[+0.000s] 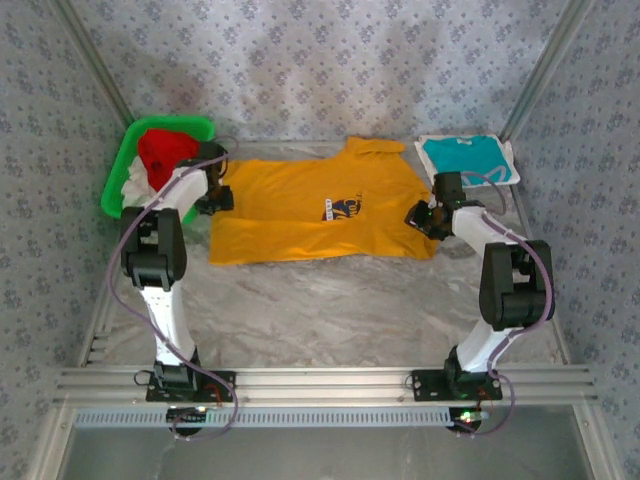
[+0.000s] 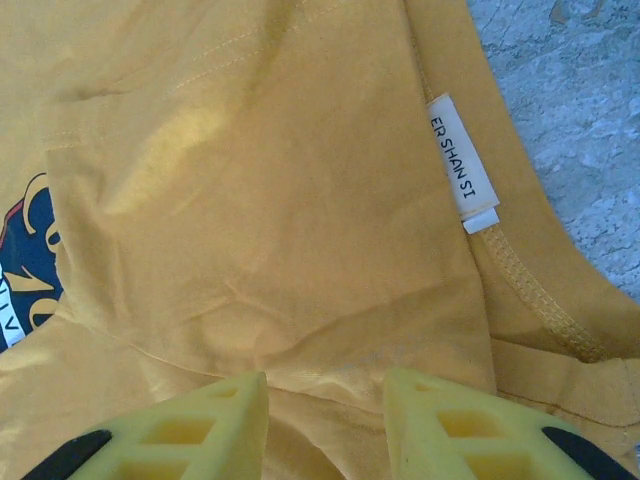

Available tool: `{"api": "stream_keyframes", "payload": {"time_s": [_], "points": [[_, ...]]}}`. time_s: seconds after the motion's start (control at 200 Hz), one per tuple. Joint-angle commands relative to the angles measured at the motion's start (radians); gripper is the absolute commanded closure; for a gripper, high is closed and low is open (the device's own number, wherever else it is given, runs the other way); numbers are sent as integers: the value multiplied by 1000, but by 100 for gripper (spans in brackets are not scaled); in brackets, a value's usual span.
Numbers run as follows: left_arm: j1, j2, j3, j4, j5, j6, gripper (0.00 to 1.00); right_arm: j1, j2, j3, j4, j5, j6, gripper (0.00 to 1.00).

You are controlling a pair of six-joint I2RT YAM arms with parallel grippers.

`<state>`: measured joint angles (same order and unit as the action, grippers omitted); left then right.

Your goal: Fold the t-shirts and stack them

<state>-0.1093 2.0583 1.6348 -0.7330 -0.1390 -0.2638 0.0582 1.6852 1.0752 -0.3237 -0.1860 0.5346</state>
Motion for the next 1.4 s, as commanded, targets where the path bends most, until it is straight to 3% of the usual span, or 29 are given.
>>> {"api": "stream_keyframes", "payload": {"time_s": [0.0,0.17,0.415,0.555,0.585,0.655,0.69,0.829,0.974,1.069,1.159,1.214,1.344,1.369,1.399], "points": [[-9,42,22,-31,8,-7,51,-6,4,-8,-4,-15,10,62],[-16,69,26,-18,9,-19,47,-13,2,-11,-11,-15,5,62],[-19,77,14,-1,23,-28,68,-22,-1,-12,-6,-26,7,62],[-24,60,-7,9,37,-38,74,-23,-1,-11,-7,-29,7,62],[-26,53,-14,13,38,-41,72,-24,-1,-11,-7,-30,7,62],[-28,45,-30,23,37,-48,55,-25,0,-9,-7,-32,7,62],[-27,45,-35,25,35,-49,54,-25,0,-9,-6,-35,7,62],[-28,53,-49,32,30,-54,59,-29,3,-5,-3,-44,7,62],[-29,47,-53,32,26,-59,86,-31,1,-3,-5,-46,5,62],[-35,33,-45,23,10,-60,95,-33,2,-3,-5,-46,4,62],[-38,17,-28,3,-11,-58,95,-34,8,-4,-5,-41,5,62],[-38,10,-14,-16,-22,-56,87,-35,12,-6,-4,-41,8,62],[-39,-6,2,-38,-42,-47,79,-37,21,-8,0,-44,11,62],[-38,-7,2,-38,-43,-45,80,-37,23,-8,0,-47,11,62],[-38,-7,2,-36,-40,-41,89,-37,25,-8,2,-48,13,62]]}}
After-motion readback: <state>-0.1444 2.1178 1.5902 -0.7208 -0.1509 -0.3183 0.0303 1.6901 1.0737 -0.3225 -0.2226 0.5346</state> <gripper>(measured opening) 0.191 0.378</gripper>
